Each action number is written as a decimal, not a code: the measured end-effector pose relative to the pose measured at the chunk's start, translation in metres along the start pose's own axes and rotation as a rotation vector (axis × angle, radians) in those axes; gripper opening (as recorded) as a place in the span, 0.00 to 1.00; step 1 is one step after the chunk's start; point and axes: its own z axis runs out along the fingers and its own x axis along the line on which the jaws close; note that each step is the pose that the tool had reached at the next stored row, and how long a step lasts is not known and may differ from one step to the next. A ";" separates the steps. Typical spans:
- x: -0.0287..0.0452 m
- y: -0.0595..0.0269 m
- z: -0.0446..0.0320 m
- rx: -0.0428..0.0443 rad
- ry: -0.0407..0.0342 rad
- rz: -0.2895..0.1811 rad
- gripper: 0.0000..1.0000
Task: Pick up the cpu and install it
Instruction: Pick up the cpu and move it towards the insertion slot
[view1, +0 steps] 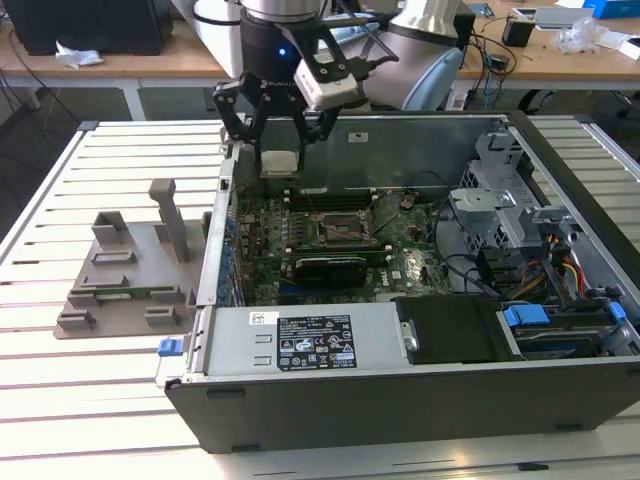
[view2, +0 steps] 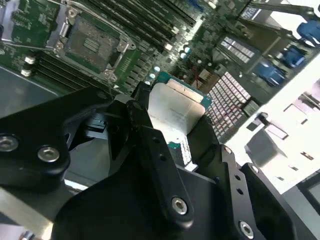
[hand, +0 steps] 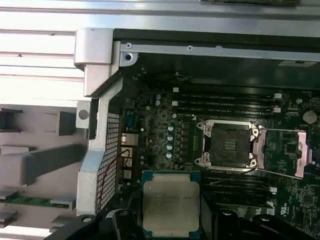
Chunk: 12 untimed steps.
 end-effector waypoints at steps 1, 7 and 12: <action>-0.0059 0.0005 0.0027 -0.0003 0.0013 0.000 0.55; -0.0298 0.0033 0.0160 -0.0005 0.0097 0.000 0.55; -0.0503 0.0140 0.0293 -0.0008 0.0134 0.000 0.55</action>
